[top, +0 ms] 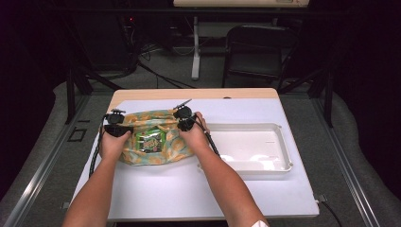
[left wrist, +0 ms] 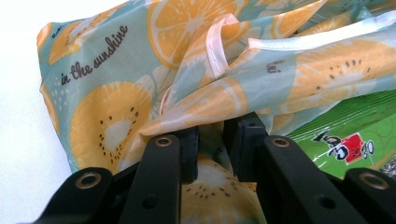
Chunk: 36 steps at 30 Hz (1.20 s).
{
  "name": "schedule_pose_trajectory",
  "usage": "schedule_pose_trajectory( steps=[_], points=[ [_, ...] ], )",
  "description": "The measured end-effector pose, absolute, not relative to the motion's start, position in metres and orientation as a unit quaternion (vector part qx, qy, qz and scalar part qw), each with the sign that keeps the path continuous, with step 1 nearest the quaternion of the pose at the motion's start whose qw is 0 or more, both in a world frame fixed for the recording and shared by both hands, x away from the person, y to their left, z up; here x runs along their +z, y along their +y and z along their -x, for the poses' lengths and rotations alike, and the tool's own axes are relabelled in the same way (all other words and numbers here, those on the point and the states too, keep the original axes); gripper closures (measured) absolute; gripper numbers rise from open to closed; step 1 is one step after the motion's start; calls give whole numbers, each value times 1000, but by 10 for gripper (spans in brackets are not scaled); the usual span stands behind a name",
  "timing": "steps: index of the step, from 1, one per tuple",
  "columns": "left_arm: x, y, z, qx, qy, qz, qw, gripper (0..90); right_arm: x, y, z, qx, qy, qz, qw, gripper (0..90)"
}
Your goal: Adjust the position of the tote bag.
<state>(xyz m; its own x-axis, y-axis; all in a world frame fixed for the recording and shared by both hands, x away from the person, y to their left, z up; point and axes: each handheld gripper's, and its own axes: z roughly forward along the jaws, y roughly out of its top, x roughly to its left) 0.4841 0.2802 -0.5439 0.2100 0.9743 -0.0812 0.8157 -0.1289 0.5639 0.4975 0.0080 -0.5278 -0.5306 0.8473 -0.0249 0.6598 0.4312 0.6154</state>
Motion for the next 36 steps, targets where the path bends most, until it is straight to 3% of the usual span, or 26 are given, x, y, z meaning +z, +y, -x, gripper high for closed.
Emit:
schedule_pose_trajectory(
  steps=[15,29,36],
  points=[
    [-545,281,-485,150,613,-732,255,757,-532,7,-499,270,828,-465,159,835],
    [-515,265,-466,150,564,-754,302,612,-529,9,-496,282,829,-458,157,825],
    [-494,257,-446,142,537,-766,324,604,-529,9,-494,284,828,-456,160,825]
  ],
)
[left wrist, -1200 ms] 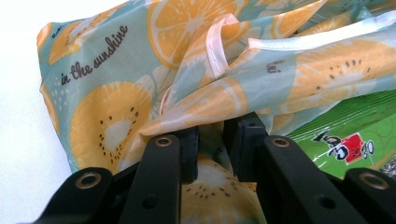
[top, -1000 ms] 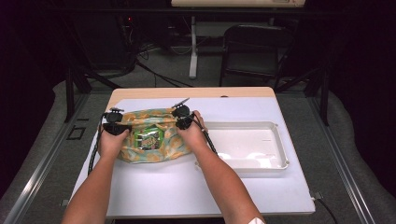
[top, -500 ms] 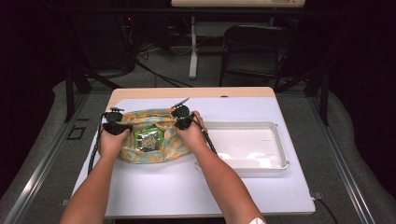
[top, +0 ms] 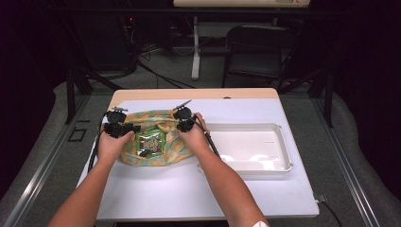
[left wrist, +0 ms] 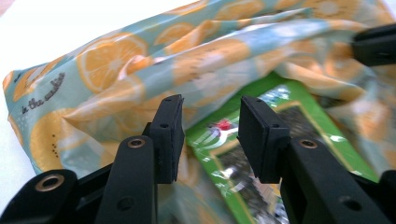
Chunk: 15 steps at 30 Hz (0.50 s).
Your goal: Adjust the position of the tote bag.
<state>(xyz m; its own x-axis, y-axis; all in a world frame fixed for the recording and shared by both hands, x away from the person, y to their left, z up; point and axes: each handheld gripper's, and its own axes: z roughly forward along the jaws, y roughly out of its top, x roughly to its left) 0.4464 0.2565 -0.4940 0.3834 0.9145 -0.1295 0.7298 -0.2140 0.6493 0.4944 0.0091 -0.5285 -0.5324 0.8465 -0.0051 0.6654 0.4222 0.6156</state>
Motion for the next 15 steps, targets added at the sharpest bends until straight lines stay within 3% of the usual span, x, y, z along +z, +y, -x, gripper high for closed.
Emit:
schedule_pose_trajectory(
  steps=[15],
  points=[
    [-481,246,-425,134,517,-779,329,609,-502,9,-476,328,824,-430,169,750]
  ],
)
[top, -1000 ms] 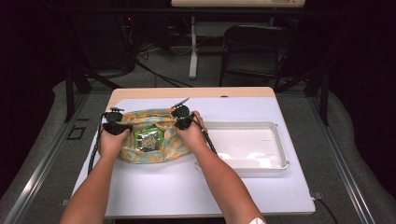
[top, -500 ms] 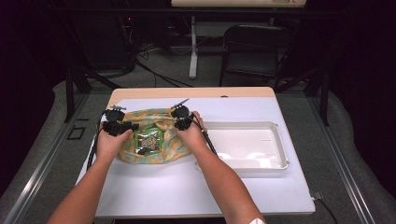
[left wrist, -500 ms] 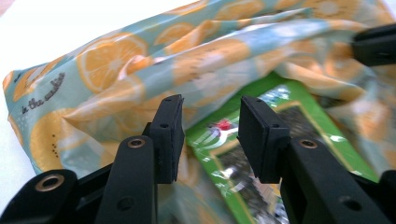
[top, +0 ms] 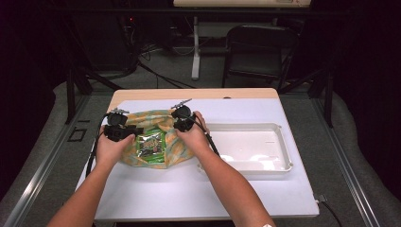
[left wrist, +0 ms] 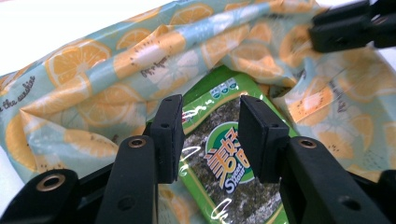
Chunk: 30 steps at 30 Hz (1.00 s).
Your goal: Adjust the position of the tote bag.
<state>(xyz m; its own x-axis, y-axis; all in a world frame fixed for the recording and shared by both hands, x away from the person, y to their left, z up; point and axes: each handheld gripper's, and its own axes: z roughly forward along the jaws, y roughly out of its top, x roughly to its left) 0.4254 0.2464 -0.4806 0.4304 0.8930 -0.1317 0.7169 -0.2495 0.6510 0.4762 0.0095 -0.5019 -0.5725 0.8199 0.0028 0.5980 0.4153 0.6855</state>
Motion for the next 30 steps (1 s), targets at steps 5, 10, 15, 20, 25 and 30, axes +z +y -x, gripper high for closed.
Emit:
schedule_pose_trajectory(
  steps=[5,10,15,20,25,30],
  points=[
    [-485,245,-421,131,514,-779,334,614,-490,14,-465,364,818,-412,169,714],
    [-489,244,-419,128,516,-784,321,624,-492,26,-456,368,834,-383,150,712],
    [-490,242,-414,137,509,-785,325,626,-505,38,-455,351,846,-376,138,684],
    [-494,243,-411,134,508,-785,329,626,-521,43,-460,315,858,-375,155,639],
    [-498,242,-410,135,508,-786,324,624,-532,42,-467,271,869,-379,164,704],
    [-502,244,-408,133,513,-783,327,620,-536,39,-470,251,873,-381,175,768]
  ],
)
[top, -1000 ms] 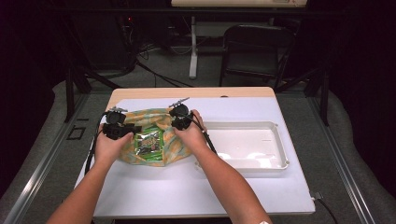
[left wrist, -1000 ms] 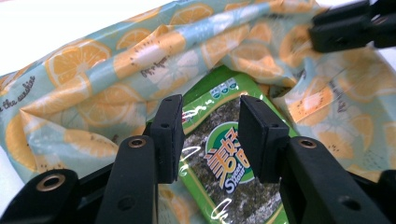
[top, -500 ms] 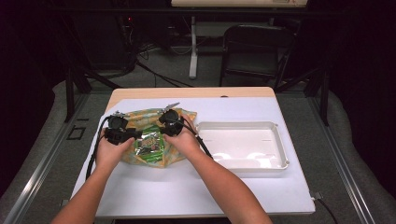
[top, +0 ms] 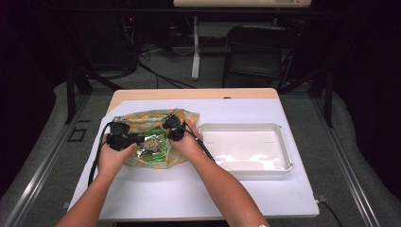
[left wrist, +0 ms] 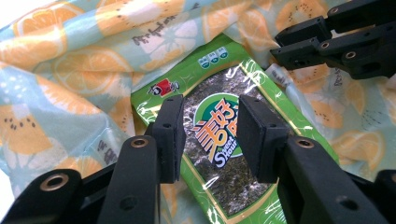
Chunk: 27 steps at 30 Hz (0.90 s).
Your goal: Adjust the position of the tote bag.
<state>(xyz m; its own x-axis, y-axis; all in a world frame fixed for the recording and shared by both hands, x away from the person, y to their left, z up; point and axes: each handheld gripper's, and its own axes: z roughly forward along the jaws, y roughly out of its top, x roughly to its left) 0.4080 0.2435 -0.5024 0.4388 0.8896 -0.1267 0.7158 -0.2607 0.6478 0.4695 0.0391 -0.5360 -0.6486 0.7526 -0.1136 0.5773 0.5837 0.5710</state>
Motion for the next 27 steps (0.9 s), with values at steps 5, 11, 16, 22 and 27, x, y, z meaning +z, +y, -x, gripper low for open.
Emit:
schedule_pose_trajectory(
  steps=[5,11,16,22,27],
  points=[
    [-506,247,-405,127,516,-784,319,620,-536,36,-471,246,872,-387,170,758],
    [-505,249,-404,130,520,-781,321,618,-529,37,-466,290,857,-397,155,713],
    [-503,250,-404,129,521,-780,322,616,-520,38,-461,312,851,-395,147,689],
    [-502,249,-403,128,523,-776,328,616,-508,37,-454,332,846,-392,145,672],
    [-500,248,-403,125,526,-771,335,617,-495,37,-446,360,835,-387,154,665]
  ],
)
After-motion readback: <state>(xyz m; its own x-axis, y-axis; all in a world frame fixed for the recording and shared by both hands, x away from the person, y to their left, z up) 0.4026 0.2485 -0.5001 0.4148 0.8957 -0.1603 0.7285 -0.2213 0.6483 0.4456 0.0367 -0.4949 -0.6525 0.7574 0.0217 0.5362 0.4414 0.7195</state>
